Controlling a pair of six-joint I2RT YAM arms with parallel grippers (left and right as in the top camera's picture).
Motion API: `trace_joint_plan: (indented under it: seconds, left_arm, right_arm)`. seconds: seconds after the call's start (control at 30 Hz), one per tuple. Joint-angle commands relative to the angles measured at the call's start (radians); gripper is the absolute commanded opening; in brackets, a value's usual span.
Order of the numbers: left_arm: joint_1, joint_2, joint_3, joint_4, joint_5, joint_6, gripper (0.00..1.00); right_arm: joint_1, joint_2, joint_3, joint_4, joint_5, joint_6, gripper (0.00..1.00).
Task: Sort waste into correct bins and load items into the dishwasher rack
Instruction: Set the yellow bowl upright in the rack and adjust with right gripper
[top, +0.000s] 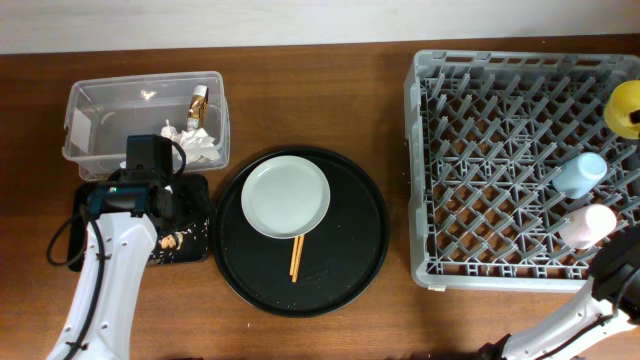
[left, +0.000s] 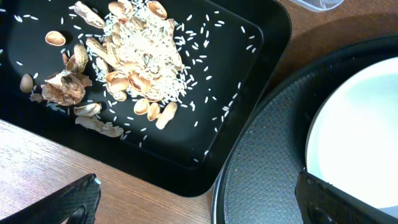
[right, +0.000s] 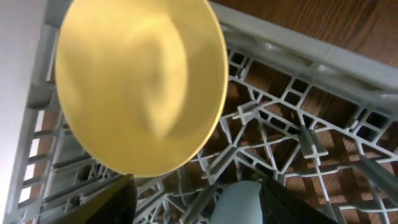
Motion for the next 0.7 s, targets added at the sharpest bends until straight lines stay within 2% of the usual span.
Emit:
trace_joint_plan:
  seconds: [0.0,0.27,0.33,0.47,0.63,0.67]
  left_arm:
    - [0.005,-0.015,0.0,0.003,-0.011,-0.013,0.99]
    - [0.005,-0.015,0.0,0.003,-0.008,-0.013,0.99]
    - [0.005,-0.015,0.0,0.01,0.015,-0.013,0.99]
    - [0.005,-0.015,0.0,0.024,0.027,-0.013,0.99]
    - [0.005,-0.015,0.0,0.024,0.027,-0.013,0.99]
    - [0.005,-0.015,0.0,0.024,0.027,-0.013,0.99]
  right_arm:
    - [0.0,0.002,0.007,0.001,0.077,0.01,0.65]
    - [0.006,0.069,0.007,0.063,0.064,0.01,0.64]
    - [0.006,0.069,0.007,0.09,0.064,0.01,0.57]
    - [0.006,0.069,0.007,0.096,0.068,0.01,0.27]
    - [0.006,0.069,0.007,0.088,0.068,0.009,0.11]
    - [0.006,0.069,0.007,0.084,0.067,0.005,0.04]
